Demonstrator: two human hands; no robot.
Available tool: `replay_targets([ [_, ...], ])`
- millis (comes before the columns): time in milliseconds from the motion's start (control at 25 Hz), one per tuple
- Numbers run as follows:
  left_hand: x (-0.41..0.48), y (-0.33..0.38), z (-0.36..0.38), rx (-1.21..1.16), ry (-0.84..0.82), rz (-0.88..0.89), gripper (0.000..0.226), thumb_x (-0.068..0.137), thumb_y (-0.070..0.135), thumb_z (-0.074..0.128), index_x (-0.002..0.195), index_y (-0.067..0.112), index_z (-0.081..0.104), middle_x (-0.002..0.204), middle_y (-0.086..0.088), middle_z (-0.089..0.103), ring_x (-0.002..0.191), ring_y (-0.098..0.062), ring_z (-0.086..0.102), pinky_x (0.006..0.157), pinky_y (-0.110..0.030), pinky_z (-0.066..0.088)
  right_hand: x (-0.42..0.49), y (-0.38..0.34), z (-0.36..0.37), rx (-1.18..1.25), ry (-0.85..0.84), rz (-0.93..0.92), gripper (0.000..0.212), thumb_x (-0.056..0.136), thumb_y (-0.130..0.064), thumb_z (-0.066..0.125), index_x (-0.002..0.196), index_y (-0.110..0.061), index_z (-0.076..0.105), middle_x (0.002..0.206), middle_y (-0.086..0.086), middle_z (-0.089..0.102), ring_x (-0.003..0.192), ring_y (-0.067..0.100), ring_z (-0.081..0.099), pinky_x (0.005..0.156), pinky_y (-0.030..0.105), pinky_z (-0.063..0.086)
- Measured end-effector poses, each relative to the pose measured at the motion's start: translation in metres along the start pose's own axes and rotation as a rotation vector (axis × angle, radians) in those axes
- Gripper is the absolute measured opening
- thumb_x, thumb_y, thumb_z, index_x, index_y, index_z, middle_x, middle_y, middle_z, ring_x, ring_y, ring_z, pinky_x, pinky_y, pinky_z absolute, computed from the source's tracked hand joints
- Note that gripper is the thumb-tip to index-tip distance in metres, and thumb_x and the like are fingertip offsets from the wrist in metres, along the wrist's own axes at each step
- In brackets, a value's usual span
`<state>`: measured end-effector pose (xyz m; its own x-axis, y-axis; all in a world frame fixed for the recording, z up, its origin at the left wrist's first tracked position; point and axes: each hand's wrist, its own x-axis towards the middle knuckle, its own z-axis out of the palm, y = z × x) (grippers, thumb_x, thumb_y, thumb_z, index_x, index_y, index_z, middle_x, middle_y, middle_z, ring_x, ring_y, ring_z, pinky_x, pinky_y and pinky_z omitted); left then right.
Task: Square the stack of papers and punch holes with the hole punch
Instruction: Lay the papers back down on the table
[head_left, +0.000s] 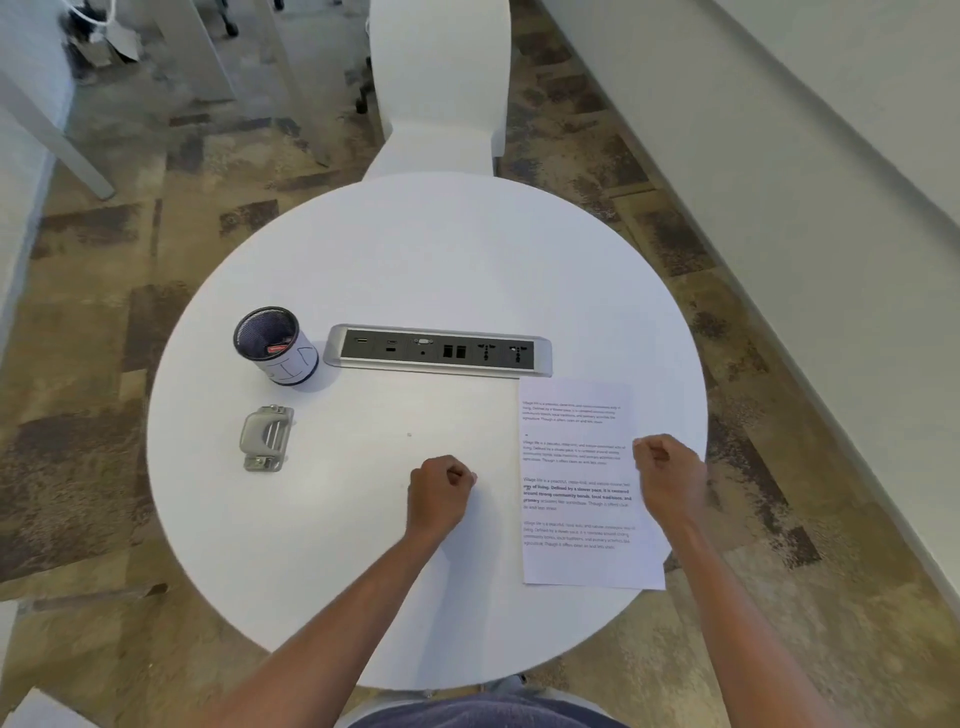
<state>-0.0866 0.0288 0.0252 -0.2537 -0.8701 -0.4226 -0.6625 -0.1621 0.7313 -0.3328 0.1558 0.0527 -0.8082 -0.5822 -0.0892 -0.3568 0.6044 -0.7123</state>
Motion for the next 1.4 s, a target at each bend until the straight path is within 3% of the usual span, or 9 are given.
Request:
replay_targets([
  [80, -0.002, -0.022, -0.024, 0.071, 0.146, 0.005, 0.009, 0.082, 0.013, 0.065, 0.074, 0.016, 0.069, 0.075, 0.002, 0.071, 0.073, -0.019, 0.065, 0.065, -0.026, 0.047, -0.004, -0.026, 0.028, 0.039, -0.148, -0.095, 0.011, 0.091, -0.012, 0.066, 0.089, -0.005, 0.075, 0.08, 0.003, 0.072, 0.072, 0.014, 0.065, 0.071, 0.019, 0.048],
  [200, -0.002, -0.059, -0.053, 0.165, 0.232, 0.0, 0.009, 0.084, 0.016, 0.066, 0.092, 0.014, 0.069, 0.086, -0.001, 0.068, 0.081, -0.023, 0.063, 0.072, -0.031, 0.047, -0.018, -0.06, 0.082, 0.016, -0.364, -0.211, 0.011, 0.088, -0.011, 0.069, 0.094, -0.004, 0.076, 0.092, 0.008, 0.076, 0.078, 0.013, 0.064, 0.067, 0.001, 0.04],
  [400, -0.002, -0.084, -0.071, 0.201, 0.108, 0.063, 0.016, 0.079, 0.022, 0.073, 0.093, 0.015, 0.067, 0.085, 0.001, 0.059, 0.086, -0.023, 0.056, 0.075, -0.034, 0.046, -0.039, -0.102, 0.158, -0.056, -0.568, -0.344, 0.022, 0.091, -0.013, 0.064, 0.109, -0.004, 0.073, 0.101, 0.012, 0.074, 0.095, 0.028, 0.067, 0.082, 0.033, 0.048],
  [560, 0.004, -0.089, -0.068, 0.251, 0.097, 0.142, 0.019, 0.077, 0.03, 0.072, 0.092, 0.019, 0.067, 0.086, 0.004, 0.06, 0.084, -0.018, 0.053, 0.07, -0.028, 0.038, -0.042, -0.125, 0.192, -0.138, -0.593, -0.433, 0.024, 0.094, -0.011, 0.057, 0.11, -0.004, 0.071, 0.104, 0.011, 0.071, 0.096, 0.027, 0.064, 0.079, 0.03, 0.045],
  [800, 0.015, -0.086, -0.069, 0.464, 0.07, 0.296, 0.011, 0.086, 0.027, 0.059, 0.085, 0.019, 0.067, 0.082, 0.002, 0.061, 0.082, -0.022, 0.054, 0.07, -0.03, 0.034, -0.036, -0.14, 0.209, -0.329, -0.665, -0.564, 0.024, 0.092, -0.006, 0.054, 0.07, 0.001, 0.06, 0.083, 0.013, 0.06, 0.082, 0.032, 0.057, 0.069, 0.042, 0.047],
  [1040, 0.023, -0.084, -0.074, 0.607, 0.051, 0.405, 0.017, 0.087, 0.018, 0.057, 0.083, 0.021, 0.073, 0.076, 0.0, 0.066, 0.074, -0.026, 0.058, 0.064, -0.03, 0.028, -0.035, -0.147, 0.219, -0.516, -0.641, -0.697, 0.024, 0.094, -0.004, 0.048, 0.081, 0.001, 0.067, 0.087, 0.012, 0.062, 0.085, 0.029, 0.055, 0.068, 0.039, 0.047],
  [1240, 0.025, -0.075, -0.076, 0.738, 0.017, 0.412, 0.027, 0.089, 0.011, 0.047, 0.085, 0.019, 0.073, 0.08, -0.001, 0.068, 0.08, -0.026, 0.059, 0.067, -0.032, 0.026, -0.036, -0.157, 0.224, -0.669, -0.636, -0.746, 0.016, 0.081, 0.009, 0.048, 0.072, 0.0, 0.059, 0.081, 0.015, 0.061, 0.08, 0.033, 0.057, 0.063, 0.041, 0.049],
  [1400, 0.025, -0.069, -0.075, 0.85, -0.051, 0.457, 0.027, 0.087, -0.001, 0.044, 0.085, 0.012, 0.068, 0.083, -0.005, 0.066, 0.083, -0.028, 0.057, 0.069, -0.033, 0.022, -0.041, -0.155, 0.226, -0.75, -0.617, -0.772, 0.011, 0.079, 0.007, 0.053, 0.083, -0.001, 0.059, 0.091, 0.014, 0.061, 0.085, 0.032, 0.057, 0.06, 0.036, 0.039],
])
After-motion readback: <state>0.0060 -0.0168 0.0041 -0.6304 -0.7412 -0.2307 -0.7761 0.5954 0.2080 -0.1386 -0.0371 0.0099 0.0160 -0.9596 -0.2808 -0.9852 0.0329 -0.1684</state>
